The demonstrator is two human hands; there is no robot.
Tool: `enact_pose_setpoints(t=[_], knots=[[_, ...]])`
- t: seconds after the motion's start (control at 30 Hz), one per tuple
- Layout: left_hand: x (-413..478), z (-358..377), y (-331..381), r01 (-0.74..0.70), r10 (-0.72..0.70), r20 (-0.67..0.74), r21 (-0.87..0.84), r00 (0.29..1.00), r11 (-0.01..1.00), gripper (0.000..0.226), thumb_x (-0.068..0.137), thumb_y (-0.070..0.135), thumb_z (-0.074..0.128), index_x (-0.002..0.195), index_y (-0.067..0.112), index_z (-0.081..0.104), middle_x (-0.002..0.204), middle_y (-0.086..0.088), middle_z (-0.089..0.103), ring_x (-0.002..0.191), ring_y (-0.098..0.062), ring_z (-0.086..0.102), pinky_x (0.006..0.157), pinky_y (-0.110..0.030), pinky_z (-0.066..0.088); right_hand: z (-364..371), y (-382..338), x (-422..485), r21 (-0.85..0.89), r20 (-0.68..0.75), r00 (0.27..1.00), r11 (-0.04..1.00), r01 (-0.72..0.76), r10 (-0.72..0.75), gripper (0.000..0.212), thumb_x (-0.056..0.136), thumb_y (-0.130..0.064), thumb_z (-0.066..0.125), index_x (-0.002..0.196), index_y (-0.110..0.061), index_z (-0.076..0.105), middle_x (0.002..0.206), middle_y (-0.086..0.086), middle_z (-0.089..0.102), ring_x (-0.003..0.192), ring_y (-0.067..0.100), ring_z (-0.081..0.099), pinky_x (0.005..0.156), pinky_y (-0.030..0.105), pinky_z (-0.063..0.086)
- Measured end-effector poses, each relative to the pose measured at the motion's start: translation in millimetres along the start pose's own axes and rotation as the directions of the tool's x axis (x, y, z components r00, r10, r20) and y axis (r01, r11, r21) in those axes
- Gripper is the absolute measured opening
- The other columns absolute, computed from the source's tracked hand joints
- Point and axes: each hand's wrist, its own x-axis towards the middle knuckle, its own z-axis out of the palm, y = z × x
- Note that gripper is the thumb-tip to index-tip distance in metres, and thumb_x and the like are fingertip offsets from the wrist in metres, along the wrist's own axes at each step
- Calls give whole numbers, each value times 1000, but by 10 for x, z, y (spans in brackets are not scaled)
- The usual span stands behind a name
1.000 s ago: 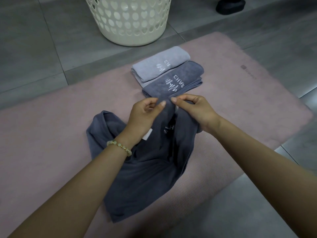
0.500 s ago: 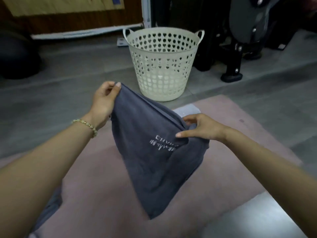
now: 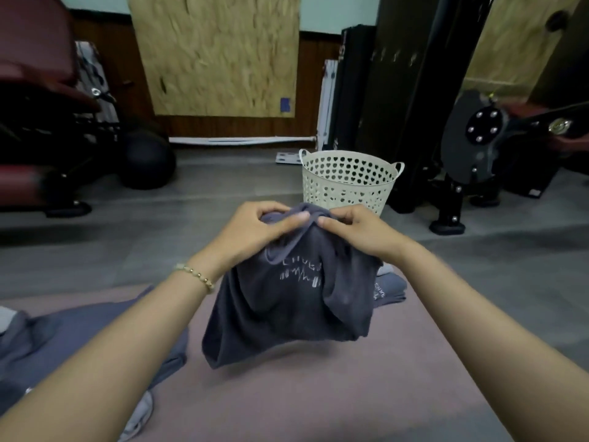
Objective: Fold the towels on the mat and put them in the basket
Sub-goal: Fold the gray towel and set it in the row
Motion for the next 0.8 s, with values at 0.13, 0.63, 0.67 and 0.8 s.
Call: enact_pose_setpoints(t=[0.13,0.63,0.67,0.8], knots=[[-289,-20,-68,26,-31,56,93,998,995,44,74,40,76,65,2,57,59,2,49,54,-6,42,50,-17,31,270,-50,-119,204,121,989,973,-112,89,26,98,-21,48,90,-11,70,81,2,74,72,12,69,66,21,55],[-415,-252,-594,212,-432,-264,-587,862,781,17,86,24,66,75,12,63,60,2,69,56,-10,65,56,-17,51,501,465,-222,161,294,926,942,-293,238,50,74,-33,78,116,-20,56,104,9,73,98,25,69,97,44,50],[-418,-263,-612,208,-440,-275,-594,855,777,16,86,24,66,75,13,64,61,3,69,56,-10,65,57,-17,51,510,467,-215,186,255,941,943,-274,223,46,77,-30,76,114,-18,53,100,9,73,93,25,70,92,41,53],[-438,-296,-703,186,-465,-335,-611,820,769,16,87,24,65,76,13,63,59,5,68,56,-8,64,57,-17,52,527,409,-199,235,123,981,956,-178,152,17,85,-25,69,95,-12,65,86,3,75,80,14,70,74,27,53]])
